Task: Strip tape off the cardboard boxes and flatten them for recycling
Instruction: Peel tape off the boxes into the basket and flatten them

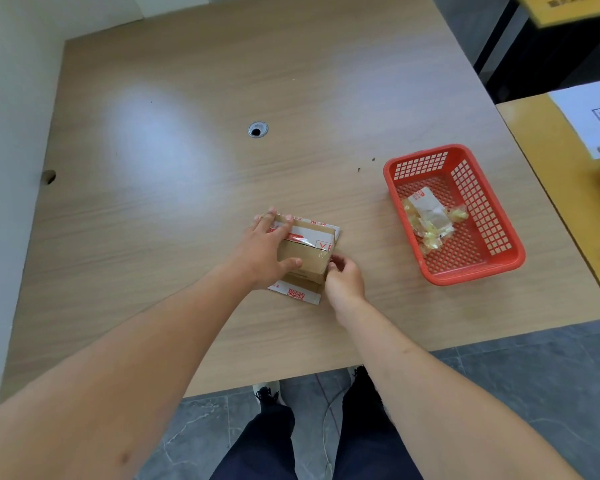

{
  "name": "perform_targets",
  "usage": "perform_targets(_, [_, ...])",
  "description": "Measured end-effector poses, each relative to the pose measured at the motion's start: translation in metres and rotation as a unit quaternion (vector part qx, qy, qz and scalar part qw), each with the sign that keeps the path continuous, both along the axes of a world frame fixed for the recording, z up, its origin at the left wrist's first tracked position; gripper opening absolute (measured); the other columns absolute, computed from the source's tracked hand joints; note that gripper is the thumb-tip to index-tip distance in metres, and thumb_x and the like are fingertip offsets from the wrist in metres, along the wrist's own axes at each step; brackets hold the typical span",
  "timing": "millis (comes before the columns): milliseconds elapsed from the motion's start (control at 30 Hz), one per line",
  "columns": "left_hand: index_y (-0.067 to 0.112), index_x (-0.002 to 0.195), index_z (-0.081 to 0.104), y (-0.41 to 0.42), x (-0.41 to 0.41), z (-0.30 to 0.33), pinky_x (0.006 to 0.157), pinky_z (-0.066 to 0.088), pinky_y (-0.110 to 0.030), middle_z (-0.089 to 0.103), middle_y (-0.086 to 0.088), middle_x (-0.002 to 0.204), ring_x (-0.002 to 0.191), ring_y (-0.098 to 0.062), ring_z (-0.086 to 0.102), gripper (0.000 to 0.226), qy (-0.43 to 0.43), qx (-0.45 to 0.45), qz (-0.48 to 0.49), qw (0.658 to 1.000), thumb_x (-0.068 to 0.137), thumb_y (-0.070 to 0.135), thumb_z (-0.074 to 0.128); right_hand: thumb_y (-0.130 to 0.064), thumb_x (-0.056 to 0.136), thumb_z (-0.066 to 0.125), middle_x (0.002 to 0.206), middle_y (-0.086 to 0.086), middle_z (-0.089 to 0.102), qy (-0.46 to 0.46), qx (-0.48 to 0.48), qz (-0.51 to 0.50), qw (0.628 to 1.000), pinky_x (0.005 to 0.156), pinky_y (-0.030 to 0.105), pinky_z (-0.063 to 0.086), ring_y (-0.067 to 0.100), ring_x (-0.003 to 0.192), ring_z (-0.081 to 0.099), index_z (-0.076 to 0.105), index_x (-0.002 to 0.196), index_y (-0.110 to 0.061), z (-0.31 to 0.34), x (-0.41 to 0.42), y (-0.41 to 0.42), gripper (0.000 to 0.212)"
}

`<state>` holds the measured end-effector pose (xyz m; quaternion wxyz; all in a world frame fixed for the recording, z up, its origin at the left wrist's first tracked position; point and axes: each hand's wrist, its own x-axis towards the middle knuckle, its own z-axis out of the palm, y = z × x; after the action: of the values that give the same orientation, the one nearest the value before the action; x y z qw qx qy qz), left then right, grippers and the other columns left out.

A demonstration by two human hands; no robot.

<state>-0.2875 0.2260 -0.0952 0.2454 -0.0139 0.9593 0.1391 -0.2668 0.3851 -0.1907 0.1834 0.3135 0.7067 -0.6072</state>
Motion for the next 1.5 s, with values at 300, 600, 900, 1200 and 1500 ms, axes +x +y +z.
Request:
perform_targets(300, [0.035, 0.162, 0.013, -0.003, -0.001, 0.005, 0.123, 0.017, -0.042, 0.004, -0.003, 0.170, 0.154, -0.031, 0.007, 0.090, 0.012, -0.029, -0.024, 0.999, 0.091, 0.066, 0.058, -0.010, 0.099, 0.057, 0.102, 0.000, 0.074, -0.043, -0.036, -0.044, 0.997, 0.077, 0.028, 0.051, 0.017, 0.091, 0.068, 0.071, 0.105, -0.020, -0.005, -0.014, 0.002, 0.018])
perform_targets(600, [0.028, 0.131, 0.061, -0.002, -0.016, 0.012, 0.086, 0.046, -0.041, 0.053, -0.012, 0.118, 0.109, -0.036, 0.052, 0.047, 0.045, -0.095, 0.138, 0.985, 0.094, 0.057, 0.060, -0.054, 0.084, 0.076, 0.108, -0.008, 0.070, 0.121, 0.000, 0.030, 0.992, 0.082, 0.026, 0.055, 0.005, 0.094, 0.069, 0.066, 0.107, -0.034, 0.031, -0.031, -0.005, 0.032])
perform_targets(900, [0.030, 0.157, 0.024, -0.028, -0.006, 0.003, 0.081, 0.046, -0.039, 0.058, -0.009, 0.114, 0.103, -0.029, 0.053, 0.096, 0.021, 0.019, 0.120, 0.992, 0.082, 0.060, 0.075, -0.012, 0.104, 0.057, 0.129, -0.006, 0.067, 0.088, -0.079, 0.139, 0.983, 0.109, 0.036, 0.049, 0.011, 0.119, 0.063, 0.053, 0.141, -0.018, 0.038, -0.061, -0.032, 0.038])
perform_targets(1200, [0.046, 0.160, 0.005, -0.065, 0.010, -0.008, 0.127, 0.011, -0.048, -0.007, 0.001, 0.171, 0.157, -0.027, 0.003, 0.077, 0.015, -0.037, -0.073, 0.997, 0.094, 0.072, 0.037, -0.031, 0.102, 0.056, 0.094, -0.008, 0.075, 0.140, 0.052, 0.231, 0.962, 0.084, 0.034, 0.056, 0.014, 0.092, 0.069, 0.075, 0.100, -0.024, 0.034, -0.044, -0.026, 0.021])
perform_targets(1500, [0.027, 0.162, 0.012, -0.016, 0.016, -0.009, 0.109, 0.040, -0.047, 0.022, -0.019, 0.158, 0.132, -0.042, 0.038, 0.104, 0.030, -0.109, 0.131, 0.985, 0.082, 0.084, 0.047, -0.016, 0.095, 0.066, 0.096, -0.008, 0.075, 0.113, 0.068, 0.171, 0.977, 0.090, 0.029, 0.057, 0.008, 0.091, 0.070, 0.075, 0.103, -0.021, 0.035, -0.006, -0.008, 0.013])
